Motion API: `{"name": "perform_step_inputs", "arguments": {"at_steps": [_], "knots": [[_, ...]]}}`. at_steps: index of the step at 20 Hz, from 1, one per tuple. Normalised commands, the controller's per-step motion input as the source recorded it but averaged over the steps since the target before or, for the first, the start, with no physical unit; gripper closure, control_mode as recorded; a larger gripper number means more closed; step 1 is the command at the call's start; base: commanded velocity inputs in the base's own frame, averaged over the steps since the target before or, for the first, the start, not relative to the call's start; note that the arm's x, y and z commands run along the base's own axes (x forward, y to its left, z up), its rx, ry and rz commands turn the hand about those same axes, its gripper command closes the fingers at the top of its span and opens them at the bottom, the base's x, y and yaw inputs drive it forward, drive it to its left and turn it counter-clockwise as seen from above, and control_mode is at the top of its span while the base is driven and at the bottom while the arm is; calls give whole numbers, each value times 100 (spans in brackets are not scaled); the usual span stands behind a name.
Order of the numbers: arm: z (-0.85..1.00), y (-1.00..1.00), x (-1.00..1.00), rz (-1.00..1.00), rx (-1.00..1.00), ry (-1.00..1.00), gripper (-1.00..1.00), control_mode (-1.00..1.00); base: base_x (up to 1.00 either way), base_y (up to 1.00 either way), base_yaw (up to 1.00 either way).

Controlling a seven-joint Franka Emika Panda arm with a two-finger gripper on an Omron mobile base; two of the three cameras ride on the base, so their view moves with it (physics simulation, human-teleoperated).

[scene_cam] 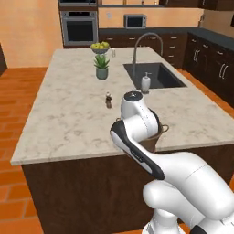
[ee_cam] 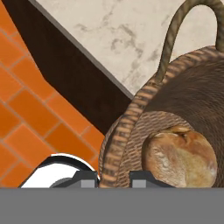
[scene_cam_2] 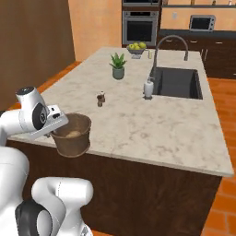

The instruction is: Open the cabinet, pick up the bread from the cabinet and place it in the basket. Then move the basket to the dining counter.

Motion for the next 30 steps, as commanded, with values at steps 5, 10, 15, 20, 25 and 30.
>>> {"name": "perform_step_inputs", "arguments": {"at_steps": [5, 10, 15, 20, 25, 30], "knots": [[0, 0, 0, 0, 0, 0, 100, 100, 48, 100, -26], [0, 0, 0, 0, 0, 0, 100, 100, 53, 100, -28], [0, 0, 0, 0, 0, 0, 100, 100, 56, 98, -29], [0, 0, 0, 0, 0, 0, 100, 100, 28, 32, -11], [0, 0, 0, 0, 0, 0, 100, 100, 17, 6, 0], [0, 0, 52, 0, 0, 1, 100, -100, 6, 2, 0]]}}
